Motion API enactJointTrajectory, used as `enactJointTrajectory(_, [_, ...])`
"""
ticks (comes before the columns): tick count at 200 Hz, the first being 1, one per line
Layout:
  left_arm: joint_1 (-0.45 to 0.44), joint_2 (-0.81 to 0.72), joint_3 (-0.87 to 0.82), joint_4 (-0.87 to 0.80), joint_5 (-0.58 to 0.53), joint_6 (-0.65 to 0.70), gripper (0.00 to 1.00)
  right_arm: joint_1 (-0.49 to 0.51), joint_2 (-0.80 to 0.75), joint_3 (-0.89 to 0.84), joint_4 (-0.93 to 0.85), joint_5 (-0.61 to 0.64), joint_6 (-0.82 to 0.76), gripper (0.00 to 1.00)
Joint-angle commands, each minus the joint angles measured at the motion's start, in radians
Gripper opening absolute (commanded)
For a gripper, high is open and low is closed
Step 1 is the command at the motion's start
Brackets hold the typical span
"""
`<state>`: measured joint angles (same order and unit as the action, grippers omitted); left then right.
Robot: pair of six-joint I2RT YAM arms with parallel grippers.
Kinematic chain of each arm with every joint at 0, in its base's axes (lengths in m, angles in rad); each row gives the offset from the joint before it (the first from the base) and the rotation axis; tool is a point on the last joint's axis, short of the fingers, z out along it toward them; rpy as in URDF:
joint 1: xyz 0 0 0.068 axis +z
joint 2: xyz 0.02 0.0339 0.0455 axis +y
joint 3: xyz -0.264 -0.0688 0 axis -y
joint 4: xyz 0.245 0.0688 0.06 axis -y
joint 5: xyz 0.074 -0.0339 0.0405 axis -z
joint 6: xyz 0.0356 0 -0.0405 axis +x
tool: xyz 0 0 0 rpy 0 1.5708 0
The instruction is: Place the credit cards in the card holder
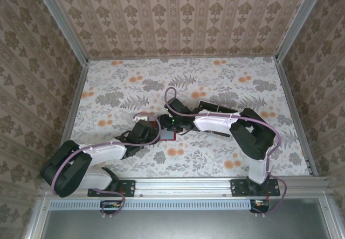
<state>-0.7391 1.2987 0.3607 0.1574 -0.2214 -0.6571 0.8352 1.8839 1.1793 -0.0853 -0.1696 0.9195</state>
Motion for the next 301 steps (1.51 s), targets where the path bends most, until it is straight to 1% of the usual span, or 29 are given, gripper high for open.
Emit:
enactJointTrajectory(1, [-0.006,0.001,-0.018,-0.109,0.094,-0.002,0.74,0.010,-0.010,0.029,0.007,-0.010,0.009,0.62])
enactJointTrajectory(22, [-0.007,-0.124,-0.033,-0.195,0.079,-0.008,0.77,0.014,-0.023,0.033,0.016,-0.011,0.016,0.62])
enactJointTrajectory(64, [0.011,-0.479,-0.097,-0.392,0.004,-0.080,0.82,0.031,-0.012,0.072,0.019,-0.023,0.027,0.62])
enactJointTrajectory(90, [0.045,-0.603,-0.110,-0.465,-0.011,-0.124,0.84,0.048,0.007,0.110,0.020,-0.035,0.035,0.62])
enactJointTrajectory(109, [0.068,-0.624,-0.109,-0.481,0.000,-0.142,0.84,0.066,0.032,0.148,0.012,-0.042,0.036,0.62])
enactJointTrajectory(146, [0.089,-0.604,-0.105,-0.468,0.013,-0.163,0.85,0.090,0.097,0.211,-0.002,-0.045,0.041,0.62])
enactJointTrajectory(183, [0.093,-0.619,-0.085,-0.510,-0.032,-0.176,0.85,0.098,0.144,0.239,0.000,-0.044,0.050,0.62])
enactJointTrajectory(210, [0.094,-0.669,-0.072,-0.561,-0.077,-0.181,0.85,0.097,0.188,0.256,0.001,-0.042,0.055,0.62])
enactJointTrajectory(240, [0.094,-0.719,-0.077,-0.582,-0.091,-0.181,0.85,0.098,0.220,0.259,0.005,-0.038,0.059,0.62])
enactJointTrajectory(275, [0.098,-0.700,-0.087,-0.547,-0.070,-0.181,0.86,0.093,0.214,0.267,-0.002,-0.041,0.051,0.62])
enactJointTrajectory(301, [0.107,-0.658,-0.080,-0.502,-0.039,-0.160,0.88,0.084,0.151,0.257,-0.001,-0.036,0.025,0.62])
